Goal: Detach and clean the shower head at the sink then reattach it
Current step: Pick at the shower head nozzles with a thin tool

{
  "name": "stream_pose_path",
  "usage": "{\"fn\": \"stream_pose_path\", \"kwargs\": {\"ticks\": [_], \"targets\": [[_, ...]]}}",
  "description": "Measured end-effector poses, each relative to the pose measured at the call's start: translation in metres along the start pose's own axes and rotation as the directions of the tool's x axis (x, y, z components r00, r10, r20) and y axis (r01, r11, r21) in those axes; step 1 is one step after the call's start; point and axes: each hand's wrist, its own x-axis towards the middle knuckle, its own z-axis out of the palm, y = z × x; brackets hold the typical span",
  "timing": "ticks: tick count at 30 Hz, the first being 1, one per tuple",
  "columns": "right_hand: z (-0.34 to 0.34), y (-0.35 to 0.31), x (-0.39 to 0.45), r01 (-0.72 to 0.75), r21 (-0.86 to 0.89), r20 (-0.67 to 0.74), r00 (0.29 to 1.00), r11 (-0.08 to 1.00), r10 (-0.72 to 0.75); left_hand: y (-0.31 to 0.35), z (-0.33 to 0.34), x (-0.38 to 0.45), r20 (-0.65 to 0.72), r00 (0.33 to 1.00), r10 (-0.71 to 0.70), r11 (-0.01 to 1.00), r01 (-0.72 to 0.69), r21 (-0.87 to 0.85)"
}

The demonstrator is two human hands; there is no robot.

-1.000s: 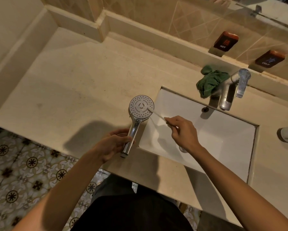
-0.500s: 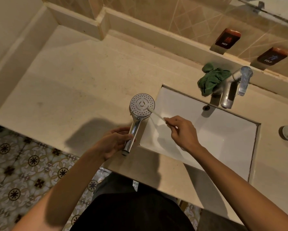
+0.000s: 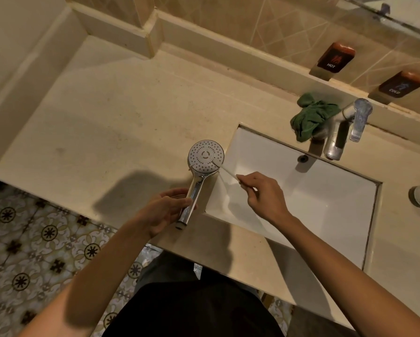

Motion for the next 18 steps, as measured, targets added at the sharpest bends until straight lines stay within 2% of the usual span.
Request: {"fn": "stream_pose_path", "kwargs": {"ticks": [2, 5, 8, 12, 16, 18], "targets": [[0.005, -0.003, 0.000, 0.011, 0.023, 0.028, 1.000, 1.000, -0.012, 0.001, 0.000, -0.001, 0.007, 1.000, 0.010, 1.000, -0.009, -0.024], [0.007, 0.001, 0.006, -0.097, 0.069, -0.038, 0.994, 0.993, 0.100, 0.004, -0.001, -0.002, 0.010, 1.000, 0.024, 0.999, -0.023, -0.032], [0.014, 0.000, 0.000, -0.080, 0.084, -0.012, 0.997, 0.993, 0.082, 0.005, -0.007, -0.002, 0.003, 1.000, 0.027, 0.999, -0.027, -0.028], [0.010, 0.006, 0.005, -0.263, 0.284, -0.141, 0.940, 0.922, 0.311, 0.000, -0.018, -0.003, 0.007, 1.000, 0.027, 0.999, -0.027, -0.035], [0.020, -0.004, 0.007, -0.329, 0.377, -0.083, 0.919, 0.866, 0.385, 0.000, -0.022, -0.002, 0.005, 0.999, 0.052, 0.997, -0.052, -0.050], [0.028, -0.012, 0.010, -0.400, 0.433, -0.066, 0.880, 0.808, 0.471, 0.002, -0.021, -0.002, 0.007, 0.998, 0.070, 0.995, -0.069, -0.070]]}}
